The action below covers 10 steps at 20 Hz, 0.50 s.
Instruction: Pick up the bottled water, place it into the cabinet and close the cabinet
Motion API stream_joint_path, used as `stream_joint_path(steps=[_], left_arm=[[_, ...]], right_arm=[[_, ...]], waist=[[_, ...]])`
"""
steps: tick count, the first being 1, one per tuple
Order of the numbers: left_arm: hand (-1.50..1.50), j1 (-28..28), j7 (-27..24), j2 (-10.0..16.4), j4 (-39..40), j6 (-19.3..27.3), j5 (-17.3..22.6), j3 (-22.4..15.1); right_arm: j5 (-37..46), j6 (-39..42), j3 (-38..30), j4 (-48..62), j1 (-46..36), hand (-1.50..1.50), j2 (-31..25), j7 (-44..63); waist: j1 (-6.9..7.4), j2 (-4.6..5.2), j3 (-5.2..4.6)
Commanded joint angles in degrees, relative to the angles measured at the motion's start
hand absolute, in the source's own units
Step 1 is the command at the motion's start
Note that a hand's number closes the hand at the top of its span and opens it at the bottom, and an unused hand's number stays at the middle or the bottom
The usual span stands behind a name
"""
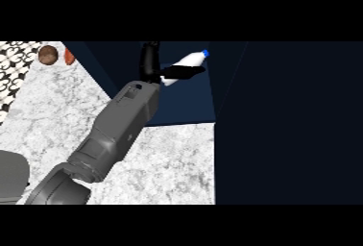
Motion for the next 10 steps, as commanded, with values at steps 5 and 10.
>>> stream_joint_path(steps=[5,10], left_arm=[[-1.50,3.1,-1.9,-0.4,-6.1,-0.7,5.3,-3.8],[-1.50,7.1,-0.5,-0.4,-13.1,1.5,9.4,-10.0]], right_arm=[[-4.6,-2.4,-2.4,-7.7,1.9,-1.50,-0.3,4.6],[-3.8,-4.4,-2.3,-11.0,2.7,-1.50,0.1,6.2]], waist=[[0.70,-0.95,0.05],[1.29,-1.40,0.03]])
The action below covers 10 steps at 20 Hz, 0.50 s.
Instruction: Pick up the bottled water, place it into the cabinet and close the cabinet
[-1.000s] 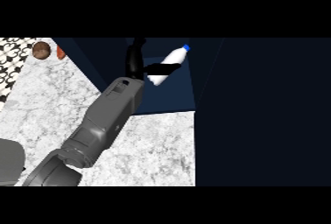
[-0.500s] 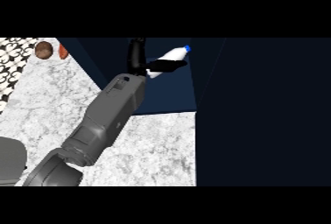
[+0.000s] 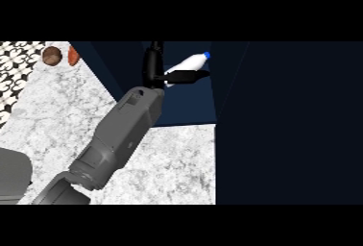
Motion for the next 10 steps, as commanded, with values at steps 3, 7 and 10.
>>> stream_joint_path(steps=[3,7,10], left_arm=[[-1.50,7.8,0.3,0.0,-8.4,-2.4,3.9,-5.5],[-1.50,13.5,3.0,0.0,-20.0,2.8,8.4,-14.5],[-1.50,19.1,5.0,0.0,-27.3,2.4,7.5,-15.9]], right_arm=[[-3.6,-2.4,-2.7,-10.5,4.0,-1.50,1.0,3.5],[-2.3,-3.9,-0.3,-10.3,2.3,-1.50,1.6,4.9],[-2.0,-2.8,-1.5,-9.7,3.1,-1.50,2.6,3.6]], waist=[[1.67,-0.43,-0.01],[1.98,-0.62,0.00],[3.27,-0.91,0.03]])
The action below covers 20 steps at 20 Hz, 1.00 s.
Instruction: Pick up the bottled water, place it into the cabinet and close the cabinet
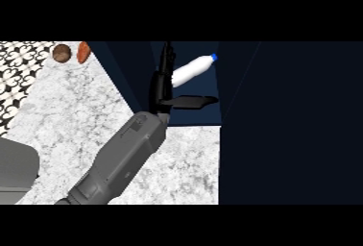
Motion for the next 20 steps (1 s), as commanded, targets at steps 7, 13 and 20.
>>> stream_joint_path(steps=[7,13,20], left_arm=[[-1.50,22.6,0.6,0.0,-26.8,5.7,-0.7,-12.0],[1.50,32.0,2.8,3.3,-37.6,4.7,-2.7,-17.3],[1.50,44.1,3.2,13.4,-52.4,2.3,-4.9,-22.7]], right_arm=[[0.3,-3.4,-0.2,-7.4,-0.3,-1.50,0.9,4.0],[1.3,-2.9,-0.4,-9.8,-0.4,-1.50,1.0,4.4],[3.1,0.7,3.7,-9.1,-1.3,1.50,-0.2,6.0]], waist=[[1.83,-0.07,0.03],[1.16,0.05,0.03],[1.79,0.11,0.03]])
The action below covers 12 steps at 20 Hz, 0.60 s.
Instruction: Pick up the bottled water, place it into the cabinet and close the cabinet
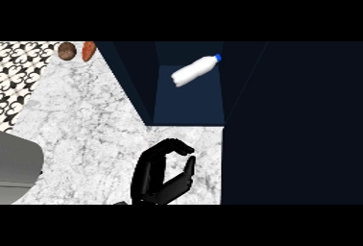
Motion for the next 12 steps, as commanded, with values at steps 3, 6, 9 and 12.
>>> stream_joint_path(steps=[3,6,9,12], left_arm=[[1.50,9.1,0.0,9.0,-11.7,-1.7,-1.4,-1.6],[1.50,12.8,-1.0,14.7,-12.9,-5.1,0.3,1.3],[1.50,13.0,-0.5,17.6,-14.4,-5.7,1.4,4.5],[1.50,17.2,-0.8,22.4,-20.2,-7.2,2.0,5.4]], right_arm=[[2.9,1.8,1.8,-10.2,3.3,1.50,-0.3,3.9],[5.0,4.0,3.0,-11.6,5.0,1.50,0.5,3.3],[5.2,10.3,4.1,-11.5,5.4,1.50,-4.2,4.2],[3.7,9.6,4.2,-14.7,5.4,1.50,-5.8,5.2]], waist=[[-0.15,0.05,-0.01],[-0.55,0.03,-0.06],[-0.85,-0.09,-0.10],[-0.17,-0.17,-0.15]])
